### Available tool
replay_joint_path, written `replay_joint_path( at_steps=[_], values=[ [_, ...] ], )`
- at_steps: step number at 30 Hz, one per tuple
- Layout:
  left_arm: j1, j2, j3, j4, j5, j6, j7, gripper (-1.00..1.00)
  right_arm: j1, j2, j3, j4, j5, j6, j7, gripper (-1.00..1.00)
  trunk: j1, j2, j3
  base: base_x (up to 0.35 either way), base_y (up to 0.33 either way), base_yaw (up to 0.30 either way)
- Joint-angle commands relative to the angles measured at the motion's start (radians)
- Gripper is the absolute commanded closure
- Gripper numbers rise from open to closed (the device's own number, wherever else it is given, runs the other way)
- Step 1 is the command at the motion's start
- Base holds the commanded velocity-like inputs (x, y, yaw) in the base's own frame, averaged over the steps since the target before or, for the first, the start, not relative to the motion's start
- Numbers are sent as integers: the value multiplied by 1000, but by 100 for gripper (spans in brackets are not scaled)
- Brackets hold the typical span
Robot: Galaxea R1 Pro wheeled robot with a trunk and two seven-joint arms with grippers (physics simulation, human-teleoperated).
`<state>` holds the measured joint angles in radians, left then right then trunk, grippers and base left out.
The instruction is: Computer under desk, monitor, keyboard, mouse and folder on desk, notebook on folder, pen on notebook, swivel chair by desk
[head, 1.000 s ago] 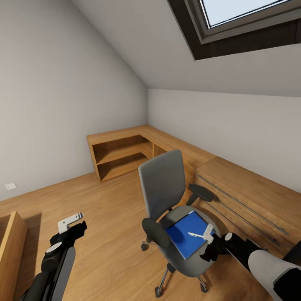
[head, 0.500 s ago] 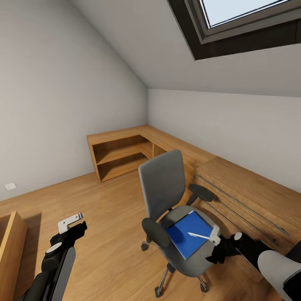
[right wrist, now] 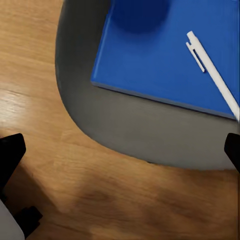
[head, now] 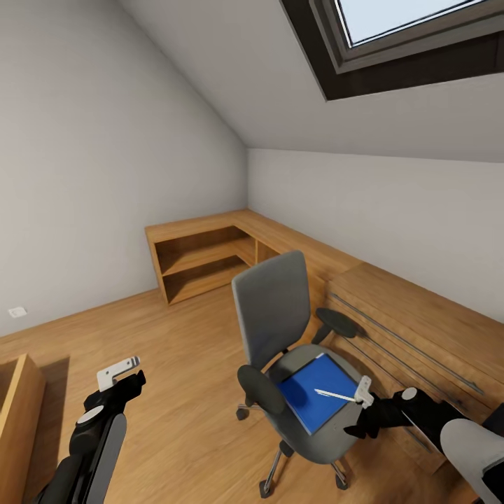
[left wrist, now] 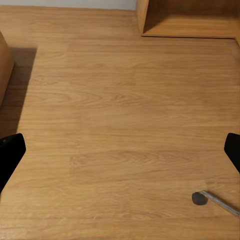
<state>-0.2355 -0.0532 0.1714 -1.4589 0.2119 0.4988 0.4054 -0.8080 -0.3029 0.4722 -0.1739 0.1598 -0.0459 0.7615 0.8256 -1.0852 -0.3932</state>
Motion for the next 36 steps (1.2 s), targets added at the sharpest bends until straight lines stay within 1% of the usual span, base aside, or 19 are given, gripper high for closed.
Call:
replay_joint_path(
  at_steps=[1,2,3,4,7,8,10,12,20,23,24,26,28,30,32,34,35,36],
  values=[
    [-1,-1,0,-1,11,3,6,-100,0,1,-5,-1,11,-5,-6,-100,0,-1,-1,23,0,0],
    [-1,-1,0,-1,11,3,6,-100,0,6,-4,-1,9,-8,-63,-100,0,-1,-1,126,-27,0],
    [-1,-1,0,-1,11,3,6,-100,0,10,-3,-1,9,-12,-89,-100,0,-1,-1,160,-54,0],
    [-1,-1,0,-1,11,3,6,-100,0,19,-2,-2,9,-23,-130,-100,0,-1,-1,208,-99,0],
    [-1,-1,0,-1,11,3,6,-100,0,31,-1,-2,9,-55,-166,-100,0,-1,-1,221,-122,0],
    [-1,-1,1,-2,11,3,7,-100,0,40,-4,-2,10,-122,-191,-100,0,-1,-1,80,-50,0],
    [-1,-1,2,-3,11,3,9,-100,0,40,-5,-2,10,-148,-197,-100,0,-1,-1,52,-33,0],
    [-1,-1,2,-5,11,3,10,-100,0,41,-5,-1,10,-158,-199,-100,0,-1,-1,29,-18,0],
    [-1,-1,2,-7,12,3,10,-100,-3,37,-8,-1,6,-172,-203,-100,0,-1,-1,14,-7,0],
    [-1,-1,3,-8,12,3,9,-100,-3,37,-9,-1,-5,-173,-201,-100,0,-1,-1,104,-1,0],
    [-1,-1,3,-13,12,3,8,-100,-3,36,-8,-1,-26,-173,-197,-100,0,-1,-1,234,-1,0],
    [-1,-1,3,-16,12,3,8,-100,-3,35,-8,-1,-41,-173,-191,-100,0,-1,-1,258,0,0],
    [-1,0,3,-21,12,4,7,-100,-3,32,-8,-1,-58,-173,-168,-100,0,-1,-1,216,0,0],
    [-1,0,3,-24,13,5,7,-100,-3,28,-8,-1,-64,-173,-147,-100,0,-1,-1,128,0,0],
    [-1,0,4,-35,13,7,7,-100,-3,14,-7,-1,-73,-174,-96,-100,0,-1,-1,60,0,0],
    [-1,0,4,-50,14,9,7,-100,-3,4,-7,-1,-77,-174,-69,-100,0,-1,-1,34,0,0],
    [-1,0,4,-73,15,10,8,-100,-3,-8,-8,-1,-87,-175,-40,-100,0,-1,-1,19,0,0],
    [-1,-1,5,-99,16,12,9,-100,-3,-25,-8,-2,-114,-176,4,-100,0,-1,-1,10,0,0]
  ],
)
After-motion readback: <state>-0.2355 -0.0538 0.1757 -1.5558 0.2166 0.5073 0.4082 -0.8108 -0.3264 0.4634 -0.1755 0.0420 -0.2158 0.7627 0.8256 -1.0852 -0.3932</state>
